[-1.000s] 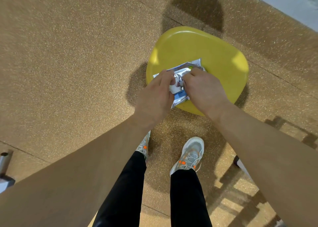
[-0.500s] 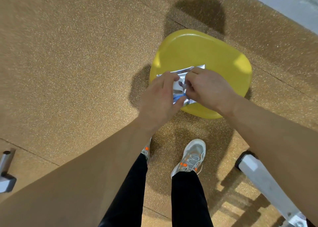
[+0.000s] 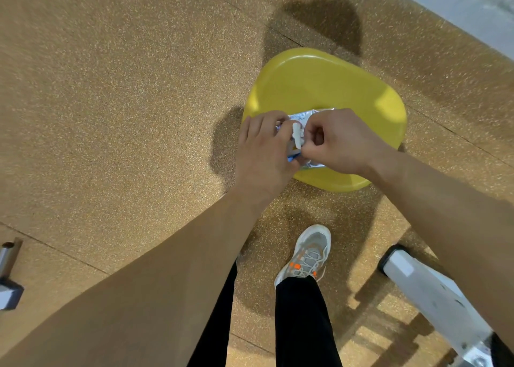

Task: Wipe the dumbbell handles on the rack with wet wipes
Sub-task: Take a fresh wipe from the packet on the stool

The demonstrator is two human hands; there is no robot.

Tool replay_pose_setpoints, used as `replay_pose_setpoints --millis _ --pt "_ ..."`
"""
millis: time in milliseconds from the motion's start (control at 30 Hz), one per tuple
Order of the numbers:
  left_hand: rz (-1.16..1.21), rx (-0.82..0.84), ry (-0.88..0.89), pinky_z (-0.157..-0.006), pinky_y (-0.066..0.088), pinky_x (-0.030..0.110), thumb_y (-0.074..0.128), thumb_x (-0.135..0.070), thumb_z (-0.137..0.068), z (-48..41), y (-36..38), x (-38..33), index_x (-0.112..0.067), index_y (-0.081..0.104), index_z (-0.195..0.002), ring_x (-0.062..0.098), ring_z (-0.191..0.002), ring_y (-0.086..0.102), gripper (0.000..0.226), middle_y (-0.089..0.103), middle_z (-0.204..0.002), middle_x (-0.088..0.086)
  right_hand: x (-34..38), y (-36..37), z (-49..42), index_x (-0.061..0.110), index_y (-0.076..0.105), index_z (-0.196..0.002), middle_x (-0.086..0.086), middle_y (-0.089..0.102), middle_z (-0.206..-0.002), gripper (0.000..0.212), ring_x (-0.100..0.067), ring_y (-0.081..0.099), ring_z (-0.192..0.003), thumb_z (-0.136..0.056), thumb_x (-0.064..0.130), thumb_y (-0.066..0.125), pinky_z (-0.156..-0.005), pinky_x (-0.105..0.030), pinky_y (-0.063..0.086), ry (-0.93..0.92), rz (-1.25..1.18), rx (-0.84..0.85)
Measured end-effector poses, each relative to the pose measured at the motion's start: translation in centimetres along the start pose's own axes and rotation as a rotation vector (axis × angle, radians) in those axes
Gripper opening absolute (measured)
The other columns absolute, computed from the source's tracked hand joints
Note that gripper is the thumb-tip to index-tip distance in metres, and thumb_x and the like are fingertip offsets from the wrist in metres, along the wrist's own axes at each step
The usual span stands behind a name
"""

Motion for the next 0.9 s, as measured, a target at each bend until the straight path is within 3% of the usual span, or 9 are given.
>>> replay_pose_setpoints --millis 167,267,333,367,433,533,600,733,900 --pt "-0.003 0.025 -0.065 -0.109 0.038 0.045 0.086 -0.046 -0.068 0.2 0.3 0.5 -0.023 0.067 -0.117 0.027 -0.118 0.055 0.057 0.06 -0.123 0.002 -0.7 -0.5 0.8 0.011 0.06 -0.064 0.01 0.048 -0.054 0.016 -0.004 0.04 -0.05 -0.078 0.011 0.064 -0.048 -0.017 0.032 0.154 -0.346 -0.008" --pt "-0.015 0.031 -0.088 -0.106 0.041 0.046 0.086 -0.047 -0.068 0.2 0.5 0.5 -0.022 0.066 -0.119 0.028 -0.118 0.055 0.06 0.061 -0.124 0.003 -1.2 -0.8 1.3 -0.006 0.057 -0.07 -0.015 0.053 -0.065 0.017 -0.007 0.041 -0.056 -0.08 0.007 0.063 -0.052 -0.022 0.037 0.197 -0.424 -0.09" --pt "-0.024 0.02 -0.092 -0.104 0.043 0.046 0.085 -0.047 -0.067 0.2 0.4 0.3 -0.021 0.067 -0.119 0.028 -0.117 0.056 0.061 0.061 -0.123 0.004 -1.7 -0.7 1.6 -0.01 0.057 -0.071 -0.031 0.063 -0.087 0.023 -0.013 0.053 -0.066 -0.078 0.011 0.063 -0.065 -0.029 0.055 0.232 -0.524 -0.143" --pt "-0.028 0.012 -0.092 -0.103 0.043 0.045 0.085 -0.046 -0.067 0.2 0.4 0.2 -0.02 0.067 -0.118 0.028 -0.115 0.057 0.06 0.061 -0.122 0.004 -1.9 -0.6 1.7 -0.01 0.058 -0.072 -0.034 0.064 -0.095 0.027 -0.019 0.059 -0.071 -0.076 0.016 0.063 -0.073 -0.038 0.061 0.267 -0.613 -0.158" --pt "-0.029 0.002 -0.098 -0.102 0.042 0.043 0.085 -0.045 -0.067 0.2 0.2 0.0 -0.02 0.067 -0.118 0.028 -0.114 0.057 0.059 0.061 -0.121 0.004 -2.2 -0.5 2.1 -0.005 0.059 -0.067 -0.036 0.064 -0.094 0.024 -0.024 0.067 -0.074 -0.076 0.017 0.061 -0.07 -0.046 0.063 0.325 -0.792 -0.192" --pt "-0.021 0.001 -0.107 -0.103 0.043 0.045 0.086 -0.045 -0.068 0.3 0.2 -0.1 -0.02 0.068 -0.118 0.029 -0.115 0.056 0.059 0.061 -0.122 0.005 -2.4 -0.7 2.7 0.008 0.051 -0.061 -0.012 0.062 -0.067 0.025 -0.014 0.063 -0.057 -0.085 0.003 0.055 -0.058 -0.033 0.055 0.376 -1.017 -0.276" --pt "-0.02 0.007 -0.108 -0.104 0.043 0.046 0.086 -0.045 -0.068 0.3 0.2 -0.2 -0.019 0.067 -0.119 0.029 -0.116 0.055 0.06 0.06 -0.123 0.006 -2.9 -0.7 3.1 0.01 0.044 -0.061 0.004 0.05 -0.051 0.031 -0.011 0.052 -0.048 -0.09 -0.002 0.049 -0.054 -0.03 0.051 0.423 -1.123 -0.323" --pt "-0.039 0.019 -0.11 -0.104 0.042 0.044 0.085 -0.045 -0.069 0.3 0.3 -0.5 -0.02 0.067 -0.117 0.029 -0.116 0.055 0.057 0.06 -0.122 0.006 -3.8 -0.1 3.8 0.011 0.045 -0.065 -0.001 0.045 -0.059 0.029 -0.018 0.054 -0.058 -0.094 0.004 0.048 -0.06 -0.036 0.051 0.578 -1.417 -0.405" --pt "-0.072 0.029 -0.1 -0.104 0.041 0.044 0.084 -0.04 -0.068 0.3 0.4 -0.8 -0.021 0.066 -0.122 0.03 -0.116 0.056 0.06 0.06 -0.123 0.007 -3.9 0.0 5.0 0.02 0.034 -0.065 0.006 0.035 -0.055 0.033 -0.009 0.034 -0.046 -0.094 0.01 0.044 -0.048 -0.021 0.037 0.615 -1.749 -0.349"
Point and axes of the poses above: each hand's wrist, its own z-axis away from the middle knuckle, its own y-axis out of the palm, x = y × z, the point moved 6 cm from there along -z, towards the middle knuckle
